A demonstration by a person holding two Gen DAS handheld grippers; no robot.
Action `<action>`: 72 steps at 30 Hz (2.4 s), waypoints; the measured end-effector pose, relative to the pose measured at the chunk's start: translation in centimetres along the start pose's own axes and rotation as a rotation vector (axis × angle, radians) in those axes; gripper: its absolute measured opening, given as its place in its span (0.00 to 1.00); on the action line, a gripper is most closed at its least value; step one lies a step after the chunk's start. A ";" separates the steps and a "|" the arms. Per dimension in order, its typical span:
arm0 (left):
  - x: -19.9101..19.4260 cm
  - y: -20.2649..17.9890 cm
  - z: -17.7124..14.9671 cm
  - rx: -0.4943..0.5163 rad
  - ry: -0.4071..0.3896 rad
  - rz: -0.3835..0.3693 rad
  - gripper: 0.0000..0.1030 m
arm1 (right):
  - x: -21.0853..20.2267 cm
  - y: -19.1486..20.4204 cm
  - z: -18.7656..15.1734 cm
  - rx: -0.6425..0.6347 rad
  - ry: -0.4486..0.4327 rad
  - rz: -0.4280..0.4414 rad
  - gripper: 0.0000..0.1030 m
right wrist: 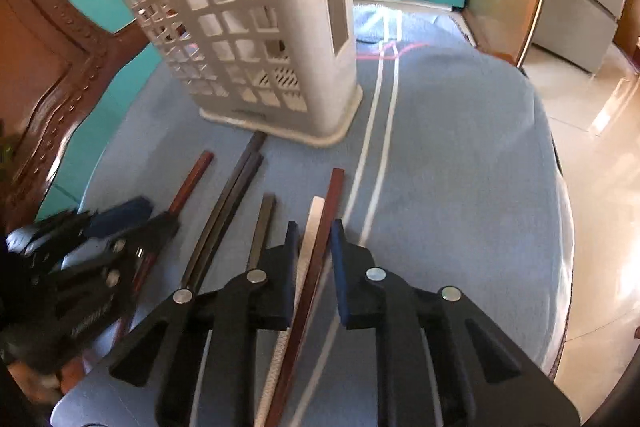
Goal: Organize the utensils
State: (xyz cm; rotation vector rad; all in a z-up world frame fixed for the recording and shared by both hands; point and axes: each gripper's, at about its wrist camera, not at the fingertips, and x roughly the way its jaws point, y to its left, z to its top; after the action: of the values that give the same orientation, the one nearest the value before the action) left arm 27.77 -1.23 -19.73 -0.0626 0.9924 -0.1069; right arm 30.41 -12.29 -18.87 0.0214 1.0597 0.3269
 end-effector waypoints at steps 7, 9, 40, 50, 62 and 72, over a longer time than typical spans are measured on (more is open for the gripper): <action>0.0 -0.4 -0.1 0.011 -0.003 0.010 0.34 | -2.5 0.2 -2.0 -0.067 -0.049 0.002 0.13; -0.1 -0.3 -0.1 0.007 -0.001 0.004 0.34 | -3.6 0.0 -2.4 -0.071 -0.085 0.024 0.13; -0.3 -1.3 -0.6 0.051 -0.005 0.024 0.40 | -1.6 0.3 -3.3 -0.080 -0.031 -0.051 0.12; -0.3 -0.9 -0.5 0.032 -0.001 0.021 0.40 | -2.5 -1.5 -2.6 -0.017 -0.063 -0.039 0.17; -0.2 -1.0 -0.4 0.034 0.001 0.019 0.44 | -2.0 -1.9 -2.2 -0.039 -0.039 -0.025 0.17; -0.2 -1.0 -0.4 0.038 0.000 0.027 0.44 | -1.2 -0.6 -2.8 -0.144 -0.015 -0.124 0.17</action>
State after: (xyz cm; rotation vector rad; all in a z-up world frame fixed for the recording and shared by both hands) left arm 27.26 -2.16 -19.65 -0.0149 0.9905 -0.1008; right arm 27.63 -13.62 -19.33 -0.1696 1.0157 0.2899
